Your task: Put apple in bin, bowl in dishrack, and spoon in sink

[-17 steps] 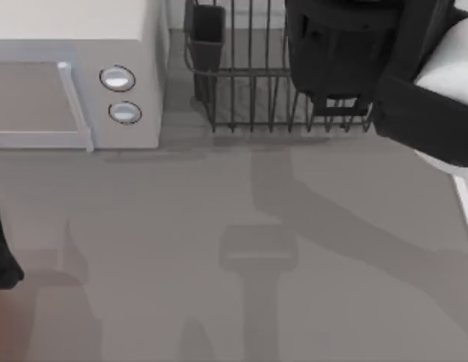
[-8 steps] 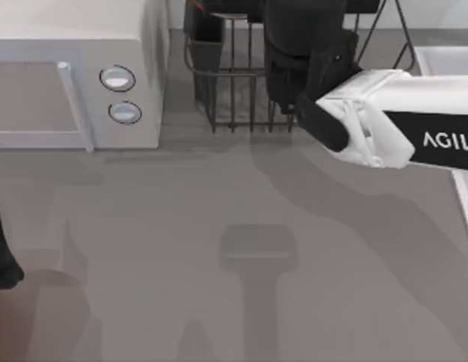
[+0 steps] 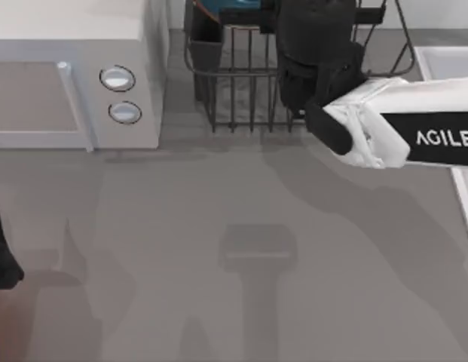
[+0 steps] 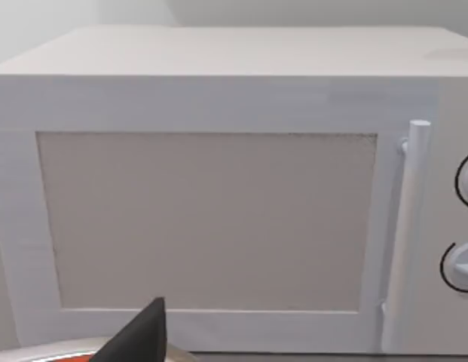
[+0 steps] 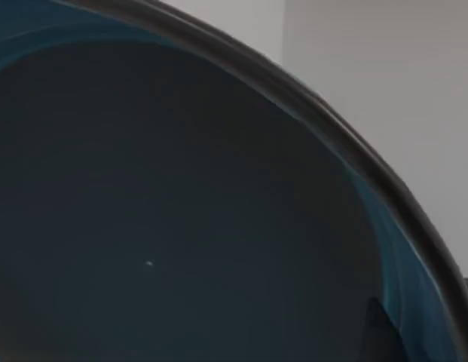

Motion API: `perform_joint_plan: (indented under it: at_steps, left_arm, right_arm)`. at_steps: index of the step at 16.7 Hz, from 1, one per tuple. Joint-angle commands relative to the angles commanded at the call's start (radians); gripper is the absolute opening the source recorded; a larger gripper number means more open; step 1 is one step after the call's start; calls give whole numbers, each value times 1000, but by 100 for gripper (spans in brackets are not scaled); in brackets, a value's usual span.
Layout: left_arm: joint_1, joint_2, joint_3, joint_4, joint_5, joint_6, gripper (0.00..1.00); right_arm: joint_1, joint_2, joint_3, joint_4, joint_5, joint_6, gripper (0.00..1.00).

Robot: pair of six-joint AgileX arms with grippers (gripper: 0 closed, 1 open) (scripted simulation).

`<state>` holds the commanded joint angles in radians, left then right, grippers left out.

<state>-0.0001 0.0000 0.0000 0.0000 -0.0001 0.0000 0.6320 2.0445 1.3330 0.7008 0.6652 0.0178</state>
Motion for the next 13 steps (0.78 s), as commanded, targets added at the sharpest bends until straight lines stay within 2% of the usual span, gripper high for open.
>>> perform_joint_plan:
  at_steps: [12,13]
  left_arm:
    - [0,0,0,0,0,0,100]
    - [0,0,0,0,0,0,100]
  right_arm:
    - [0,0,0,0,0,0,98]
    - [0,0,0,0,0,0,100]
